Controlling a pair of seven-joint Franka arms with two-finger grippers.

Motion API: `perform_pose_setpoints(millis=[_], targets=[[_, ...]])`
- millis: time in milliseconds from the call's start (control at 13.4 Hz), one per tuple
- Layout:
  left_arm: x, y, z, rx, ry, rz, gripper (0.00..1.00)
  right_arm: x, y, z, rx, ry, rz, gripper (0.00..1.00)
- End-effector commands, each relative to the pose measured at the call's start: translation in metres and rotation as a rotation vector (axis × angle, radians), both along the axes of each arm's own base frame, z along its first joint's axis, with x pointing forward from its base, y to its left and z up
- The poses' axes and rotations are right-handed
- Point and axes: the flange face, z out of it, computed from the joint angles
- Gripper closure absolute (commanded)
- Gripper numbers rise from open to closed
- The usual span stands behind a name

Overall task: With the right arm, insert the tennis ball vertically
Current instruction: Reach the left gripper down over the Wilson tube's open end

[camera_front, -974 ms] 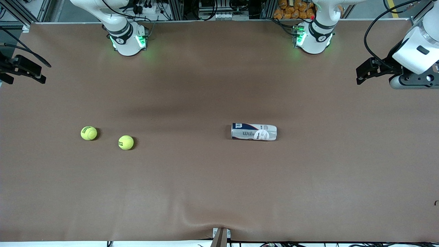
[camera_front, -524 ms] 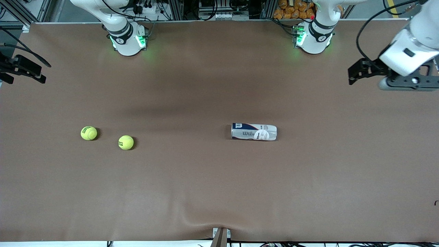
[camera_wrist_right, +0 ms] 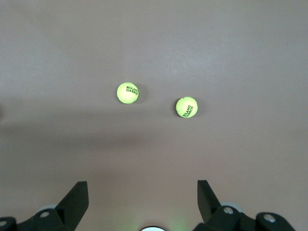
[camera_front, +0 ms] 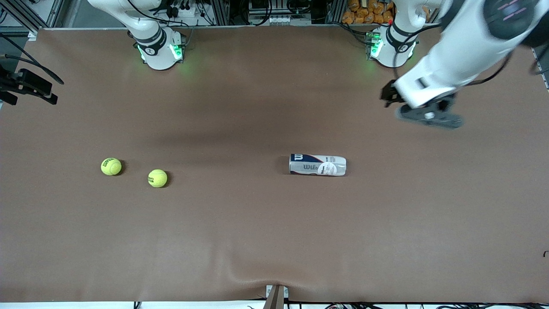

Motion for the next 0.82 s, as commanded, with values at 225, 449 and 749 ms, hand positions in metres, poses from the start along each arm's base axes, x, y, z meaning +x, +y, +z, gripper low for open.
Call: perform_pose_setpoints(millis=[225,449,749], targets=[[-0.009,-0.105,-0.085,0.190,0.054,-0.296,0.00,-0.001,-0.006,0.001,0.015,0.008,-0.002,0.00],[-0.016,-0.147,-0.144,0.245,0.115,-0.463,0.00,-0.001,-0.006,0.001,0.018,0.012,-0.003,0.00],[-0.016,-0.182,-0.222,0.309,0.128,-0.813,0.00,-0.001,-0.006,0.000,0.020,0.015,-0.003,0.00]])
